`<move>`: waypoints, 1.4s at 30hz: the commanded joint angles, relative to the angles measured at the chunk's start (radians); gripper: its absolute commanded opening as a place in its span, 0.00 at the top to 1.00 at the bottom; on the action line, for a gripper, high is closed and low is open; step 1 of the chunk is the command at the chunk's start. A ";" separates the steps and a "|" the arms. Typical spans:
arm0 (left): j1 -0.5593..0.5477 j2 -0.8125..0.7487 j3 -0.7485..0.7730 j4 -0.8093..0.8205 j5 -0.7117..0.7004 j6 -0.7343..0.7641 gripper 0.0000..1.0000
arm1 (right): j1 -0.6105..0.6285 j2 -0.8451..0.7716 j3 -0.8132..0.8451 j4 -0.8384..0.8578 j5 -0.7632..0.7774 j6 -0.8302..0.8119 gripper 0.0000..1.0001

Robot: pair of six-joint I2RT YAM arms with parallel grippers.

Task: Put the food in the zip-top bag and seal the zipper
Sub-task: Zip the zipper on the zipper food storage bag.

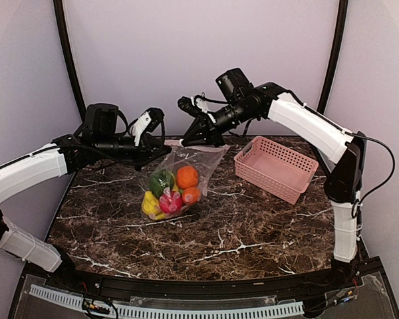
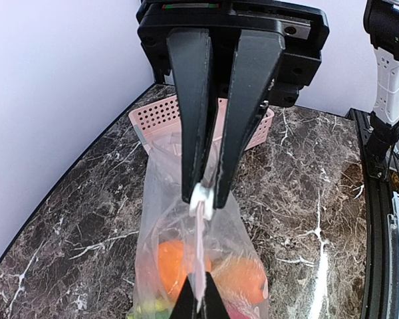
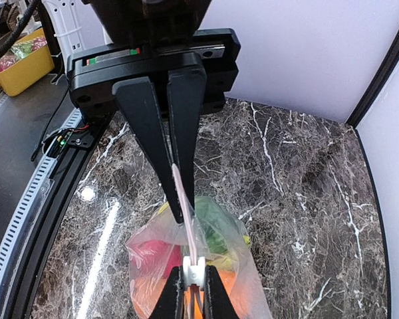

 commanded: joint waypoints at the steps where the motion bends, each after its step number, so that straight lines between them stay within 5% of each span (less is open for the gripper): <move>1: 0.013 -0.051 -0.009 -0.019 -0.034 0.003 0.99 | -0.065 -0.039 0.006 -0.068 0.072 0.009 0.95; 42: 0.116 -0.080 -0.103 0.050 -0.029 -0.034 0.99 | -0.323 -0.123 -0.261 -0.107 0.180 -0.039 0.91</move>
